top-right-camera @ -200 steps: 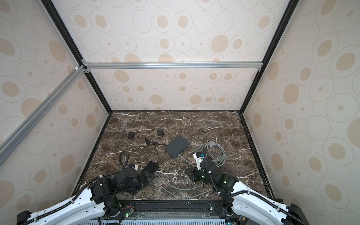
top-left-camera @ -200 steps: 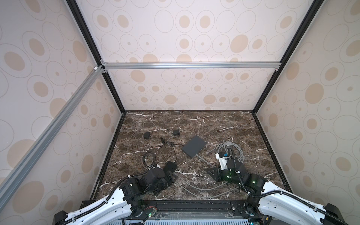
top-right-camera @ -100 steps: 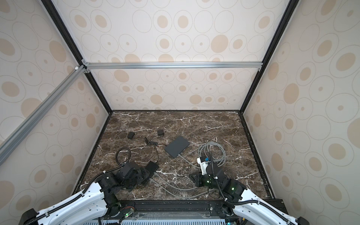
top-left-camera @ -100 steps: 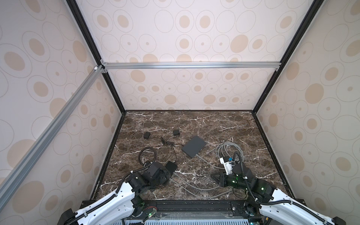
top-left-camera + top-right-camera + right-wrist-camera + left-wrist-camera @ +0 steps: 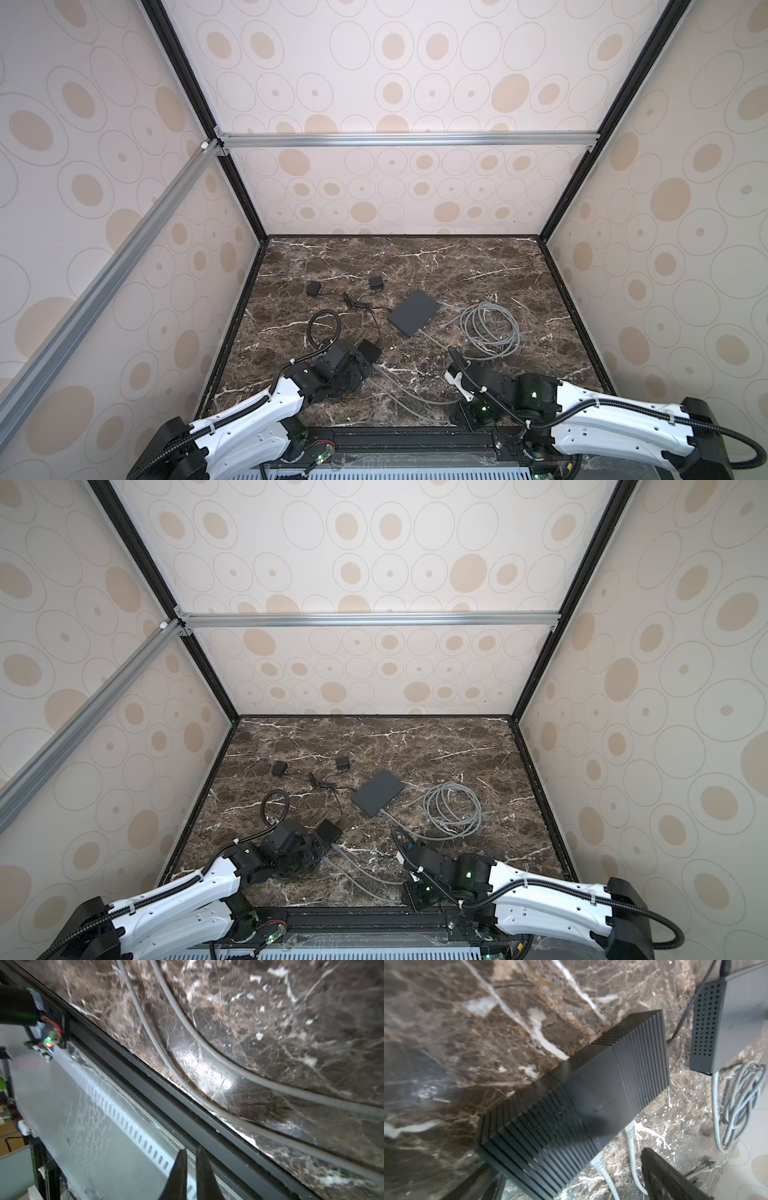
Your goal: Insert the plug into the switch port
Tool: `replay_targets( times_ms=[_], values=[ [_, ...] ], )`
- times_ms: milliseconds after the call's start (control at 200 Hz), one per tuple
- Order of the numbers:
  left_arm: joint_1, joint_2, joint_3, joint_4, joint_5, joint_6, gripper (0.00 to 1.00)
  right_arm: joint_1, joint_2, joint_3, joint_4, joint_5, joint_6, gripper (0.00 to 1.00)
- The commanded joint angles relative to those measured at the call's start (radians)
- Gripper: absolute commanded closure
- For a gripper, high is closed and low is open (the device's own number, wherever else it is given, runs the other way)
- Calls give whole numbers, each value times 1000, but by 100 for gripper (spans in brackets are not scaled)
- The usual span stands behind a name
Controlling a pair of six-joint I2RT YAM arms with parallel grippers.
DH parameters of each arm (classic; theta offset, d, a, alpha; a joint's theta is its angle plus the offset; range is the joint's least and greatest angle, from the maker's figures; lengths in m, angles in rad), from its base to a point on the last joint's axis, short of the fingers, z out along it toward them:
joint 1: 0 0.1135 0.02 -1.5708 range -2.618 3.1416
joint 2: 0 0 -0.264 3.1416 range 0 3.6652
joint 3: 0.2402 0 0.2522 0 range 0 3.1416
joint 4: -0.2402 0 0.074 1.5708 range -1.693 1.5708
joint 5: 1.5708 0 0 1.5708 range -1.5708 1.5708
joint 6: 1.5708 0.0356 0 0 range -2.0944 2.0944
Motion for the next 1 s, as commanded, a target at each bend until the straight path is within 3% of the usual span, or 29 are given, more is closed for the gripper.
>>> replay_targets(
  times_ms=[0,270,545,995],
  values=[
    [9,10,-11,52,5,-1,2,15,42,9,-38,-17,28,87],
    [8,32,-23,100,22,-11,2,15,60,-8,-34,10,59,86],
    [9,34,-36,117,32,-19,2,16,213,-1,8,-20,67,86],
    [9,1,-57,122,39,-38,2,-23,313,38,1,57,99,85]
  ],
)
